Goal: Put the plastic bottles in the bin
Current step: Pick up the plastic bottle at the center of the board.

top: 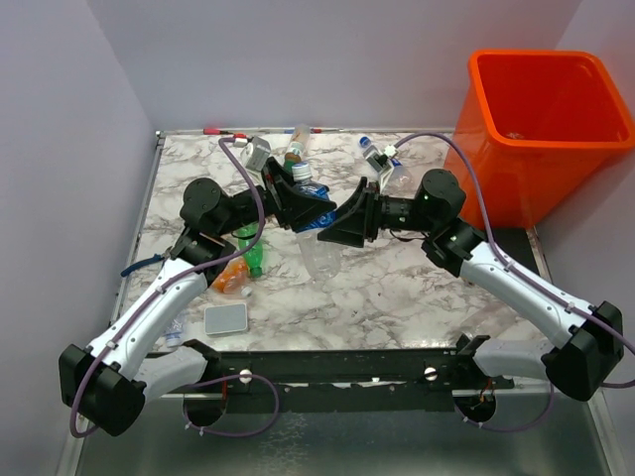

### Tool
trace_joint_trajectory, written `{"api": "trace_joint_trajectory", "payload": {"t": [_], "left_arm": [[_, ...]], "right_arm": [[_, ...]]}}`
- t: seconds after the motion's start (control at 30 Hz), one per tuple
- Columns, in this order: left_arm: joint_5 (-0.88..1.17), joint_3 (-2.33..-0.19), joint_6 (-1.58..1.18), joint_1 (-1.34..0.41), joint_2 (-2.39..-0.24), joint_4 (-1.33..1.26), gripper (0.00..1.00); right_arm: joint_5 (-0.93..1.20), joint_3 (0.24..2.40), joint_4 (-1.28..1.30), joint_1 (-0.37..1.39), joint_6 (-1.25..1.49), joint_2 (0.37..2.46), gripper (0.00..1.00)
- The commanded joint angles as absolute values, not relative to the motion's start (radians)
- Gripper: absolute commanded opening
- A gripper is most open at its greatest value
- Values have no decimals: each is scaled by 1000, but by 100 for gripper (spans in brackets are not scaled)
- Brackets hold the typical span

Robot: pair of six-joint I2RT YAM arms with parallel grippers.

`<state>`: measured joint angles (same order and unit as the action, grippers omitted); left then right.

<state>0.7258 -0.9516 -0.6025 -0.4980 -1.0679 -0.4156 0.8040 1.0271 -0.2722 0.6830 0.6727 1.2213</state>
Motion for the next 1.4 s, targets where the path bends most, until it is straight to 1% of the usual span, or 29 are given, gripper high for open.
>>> {"api": "trace_joint_trajectory", "payload": {"t": [0.0,0.1,0.13,0.17,0.23,0.27,0.3,0.33,0.47,0.57,0.63,0.77,0.83,1.0,1.13,1.37], "left_arm": [[711,-976,-591,-519,-1083,-421,6],[703,-976,-587,-537,-1089,-422,18],[702,-976,-584,-543,-1089,-422,27],[697,-974,-579,-547,-1087,-422,42],[675,-967,-575,-549,-1076,-422,63],[654,-962,-574,-550,-1066,-422,77],[606,-957,-574,-549,-1054,-422,94],[557,-948,-572,-549,-1038,-422,98],[339,-905,-567,-549,-945,-422,99],[300,-892,-568,-548,-899,-401,99],[331,-892,-561,-548,-885,-358,99],[481,-865,-554,-548,-873,-304,99],[561,-844,-579,-548,-879,-316,99],[656,-800,-673,-551,-898,-421,99],[682,-791,-687,-587,-936,-476,99],[672,-808,-651,-671,-983,-500,99]], "right_arm": [[810,1022,-279,705,664,1250,49],[799,988,-352,707,706,1248,41],[789,979,-375,707,714,1243,39],[777,972,-386,707,719,1235,37],[751,956,-418,707,729,1219,35],[736,946,-430,707,732,1209,34],[717,935,-444,707,735,1197,34],[687,921,-458,707,739,1181,33],[544,855,-488,706,727,1101,33],[460,837,-490,706,698,1049,32],[417,853,-459,703,661,1026,32],[371,899,-395,704,576,987,32],[362,912,-381,704,553,978,31],[380,905,-439,704,574,974,32],[409,894,-526,704,622,991,32],[458,911,-595,704,672,1043,32]]}}
